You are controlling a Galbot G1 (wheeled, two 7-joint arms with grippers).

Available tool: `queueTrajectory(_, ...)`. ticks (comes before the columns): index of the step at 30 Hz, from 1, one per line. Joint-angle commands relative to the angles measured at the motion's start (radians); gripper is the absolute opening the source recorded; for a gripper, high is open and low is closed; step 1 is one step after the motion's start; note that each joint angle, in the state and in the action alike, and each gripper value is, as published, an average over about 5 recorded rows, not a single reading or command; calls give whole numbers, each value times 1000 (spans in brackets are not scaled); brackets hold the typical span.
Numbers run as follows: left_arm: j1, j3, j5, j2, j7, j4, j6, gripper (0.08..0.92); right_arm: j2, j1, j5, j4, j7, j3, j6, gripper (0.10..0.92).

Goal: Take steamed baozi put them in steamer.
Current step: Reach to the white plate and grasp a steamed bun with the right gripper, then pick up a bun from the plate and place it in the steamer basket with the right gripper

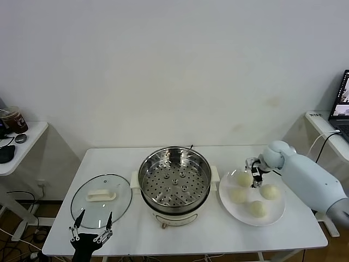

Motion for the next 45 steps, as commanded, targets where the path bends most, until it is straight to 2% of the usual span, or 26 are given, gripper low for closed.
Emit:
queueTrajectory(1,0,-1,1,0,0,1,-1,823,32,11,-12,-39,2,-15,-7,672)
queueTrajectory(9,-1,-1,1,0,0,0,-1,823,33,12,-8,-35,3,-17,-5,447)
queueTrajectory(12,-2,0,1,0,0,0,-1,823,27,14,-1,-27,3,-19,-1,388)
queueTrajectory(16,-3,1,0,2,0,-3,-1,823,4,25,35,10,-1,-30,0,374)
queueTrajectory(21,-7,1,-4,8,1,-5,0,823,-76,106,143,141,-17,-88,-10,376)
queueTrajectory(26,-15,4,-9,16,2,-6,0,823,-163,300,284,242,-35,-171,-12,382)
queueTrajectory(29,-20,5,-12,21,3,-9,0,823,-160,451,361,270,-45,-251,3,382)
queueTrajectory(34,-21,-1,-23,28,3,-15,0,823,-71,697,484,286,-69,-393,67,382)
queueTrajectory(39,-21,-14,-35,31,3,-16,0,823,62,814,574,301,-86,-529,209,382)
queueTrajectory(45,-24,-29,-39,23,3,-17,2,823,238,806,576,327,-81,-619,342,387)
